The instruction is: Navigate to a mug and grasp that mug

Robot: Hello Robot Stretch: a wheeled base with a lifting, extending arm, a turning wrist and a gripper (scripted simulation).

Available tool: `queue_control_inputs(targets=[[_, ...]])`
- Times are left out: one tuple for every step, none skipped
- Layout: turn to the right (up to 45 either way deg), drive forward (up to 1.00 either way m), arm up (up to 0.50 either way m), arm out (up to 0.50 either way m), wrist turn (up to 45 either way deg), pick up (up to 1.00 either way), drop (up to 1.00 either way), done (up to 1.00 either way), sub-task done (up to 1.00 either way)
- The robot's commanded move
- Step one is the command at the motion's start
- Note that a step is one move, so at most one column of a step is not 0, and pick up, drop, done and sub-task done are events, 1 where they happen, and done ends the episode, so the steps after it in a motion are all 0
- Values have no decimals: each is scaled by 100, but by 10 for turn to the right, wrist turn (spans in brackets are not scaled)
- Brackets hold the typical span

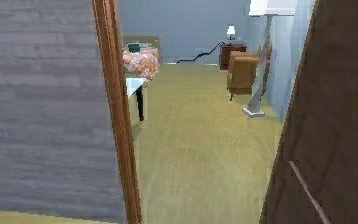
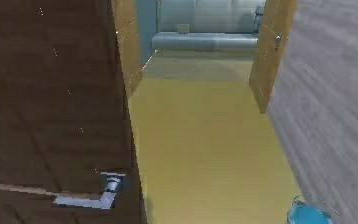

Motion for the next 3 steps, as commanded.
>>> queue_control_inputs(targets=[[0,100,0,0,0,0,0,0,0],[60,0,0,0,0,0,0,0,0],[0,20,0,0,0,0,0,0,0]])
